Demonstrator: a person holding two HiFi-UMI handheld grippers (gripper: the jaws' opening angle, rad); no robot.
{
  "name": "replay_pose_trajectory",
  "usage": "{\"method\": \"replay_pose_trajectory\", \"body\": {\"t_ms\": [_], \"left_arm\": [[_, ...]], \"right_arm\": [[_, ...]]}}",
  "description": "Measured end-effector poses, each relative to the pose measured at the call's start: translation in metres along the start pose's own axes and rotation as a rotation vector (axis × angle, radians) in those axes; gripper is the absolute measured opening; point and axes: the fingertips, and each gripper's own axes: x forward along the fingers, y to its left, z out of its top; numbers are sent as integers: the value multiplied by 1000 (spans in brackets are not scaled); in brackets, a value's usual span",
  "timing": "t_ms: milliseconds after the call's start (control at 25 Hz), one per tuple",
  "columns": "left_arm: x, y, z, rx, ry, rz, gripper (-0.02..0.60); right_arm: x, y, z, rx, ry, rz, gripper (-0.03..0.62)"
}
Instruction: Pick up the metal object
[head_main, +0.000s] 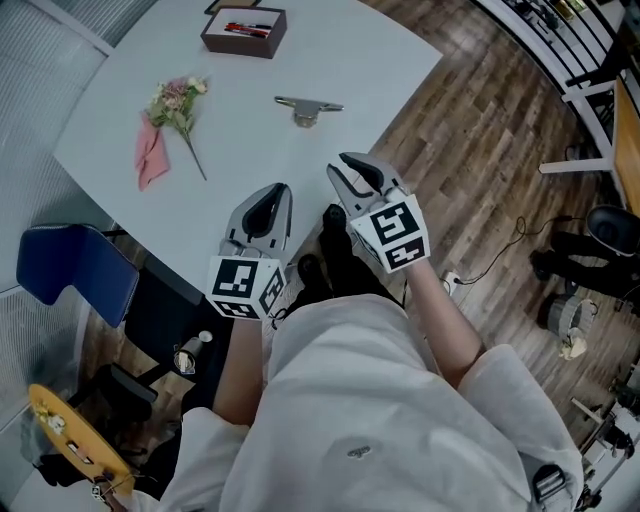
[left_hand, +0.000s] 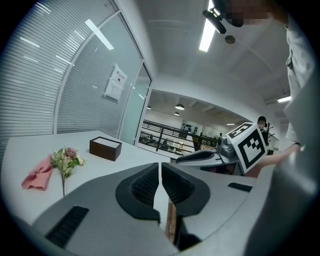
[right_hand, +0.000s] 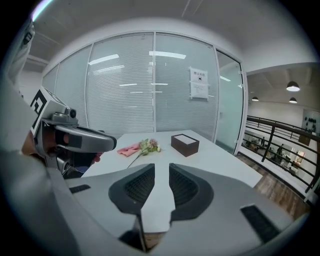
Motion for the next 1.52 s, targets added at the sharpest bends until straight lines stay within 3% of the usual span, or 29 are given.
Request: {"method": "replay_pose_trajectory", "body": {"t_ms": [840,1520], "left_arm": [[70,60,-3,-69,69,136,31],[99,76,-18,-104,103,257,31]], "right_arm": [[110,-52,-36,-113,144,105,114],[166,-67,-70,-210,214,184,146]]}}
